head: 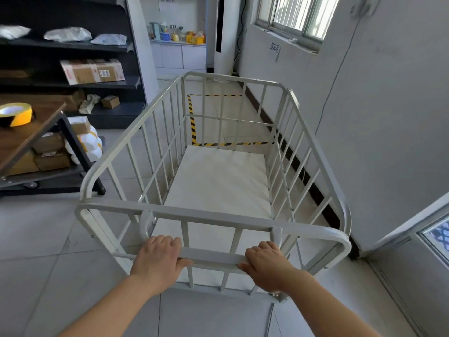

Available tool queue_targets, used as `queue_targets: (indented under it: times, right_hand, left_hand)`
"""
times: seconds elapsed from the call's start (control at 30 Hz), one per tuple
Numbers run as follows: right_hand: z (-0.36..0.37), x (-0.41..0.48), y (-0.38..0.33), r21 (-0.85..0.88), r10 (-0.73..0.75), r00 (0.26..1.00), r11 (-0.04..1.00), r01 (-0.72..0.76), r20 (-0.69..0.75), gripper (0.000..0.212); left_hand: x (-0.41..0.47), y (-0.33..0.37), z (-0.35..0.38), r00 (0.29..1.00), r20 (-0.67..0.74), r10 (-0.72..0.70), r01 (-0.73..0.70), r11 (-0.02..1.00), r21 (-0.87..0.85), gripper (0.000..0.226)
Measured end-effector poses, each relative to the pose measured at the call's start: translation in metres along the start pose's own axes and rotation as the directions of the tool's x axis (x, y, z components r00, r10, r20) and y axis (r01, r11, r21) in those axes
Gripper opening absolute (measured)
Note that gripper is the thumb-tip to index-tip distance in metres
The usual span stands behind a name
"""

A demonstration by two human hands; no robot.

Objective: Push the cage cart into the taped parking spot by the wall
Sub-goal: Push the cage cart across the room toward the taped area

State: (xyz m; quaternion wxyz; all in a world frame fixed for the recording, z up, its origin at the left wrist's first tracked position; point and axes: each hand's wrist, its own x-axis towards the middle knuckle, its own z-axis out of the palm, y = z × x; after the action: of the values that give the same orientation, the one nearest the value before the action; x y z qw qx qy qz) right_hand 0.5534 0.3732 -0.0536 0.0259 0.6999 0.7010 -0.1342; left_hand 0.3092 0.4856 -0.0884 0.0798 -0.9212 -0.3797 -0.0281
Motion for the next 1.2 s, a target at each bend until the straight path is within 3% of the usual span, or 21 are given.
queue_targets:
  times: [0.23, 0.37, 0.67, 0.77, 0.87, 1.2]
  right_hand:
    - [-0.01, 0.022, 0.047, -0.058, 0.019, 1.0, 0.998, -0.02, -0.013, 0.092]
    - [-0.018, 0.048, 0.066, -0.062, 0.032, 0.999, 0.998, -0.033, -0.016, 0.099]
    - [-0.041, 0.121, 0.105, -0.047, 0.116, 0.993, 0.992, -0.116, 0.004, 0.1]
    - [-0.044, 0.145, 0.116, -0.029, 0.149, 0.989, 0.988, -0.149, 0.002, 0.109]
    - [-0.046, 0.162, 0.122, -0.03, 0.152, 0.988, 0.988, -0.152, 0.0, 0.117]
    - [-0.053, 0.19, 0.129, -0.018, 0.09, 0.996, 0.996, -0.09, 0.006, 0.099]
  left_hand:
    - [0.048, 0.024, -0.003, 0.997, 0.024, -0.074, 0.075, 0.995, -0.06, 0.04]
    - [0.08, 0.021, 0.002, 0.994, 0.046, -0.099, 0.101, 0.994, -0.05, 0.044]
    - [0.169, 0.002, 0.016, 0.995, 0.011, -0.102, 0.103, 0.993, -0.05, 0.045]
    - [0.197, -0.009, 0.026, 0.996, 0.052, -0.069, 0.071, 0.996, -0.054, 0.044]
    - [0.215, -0.019, 0.036, 1.0, -0.004, -0.031, 0.03, 0.998, -0.055, 0.049]
    - [0.238, -0.037, 0.042, 0.999, -0.041, -0.001, 0.0, 1.0, -0.018, 0.049]
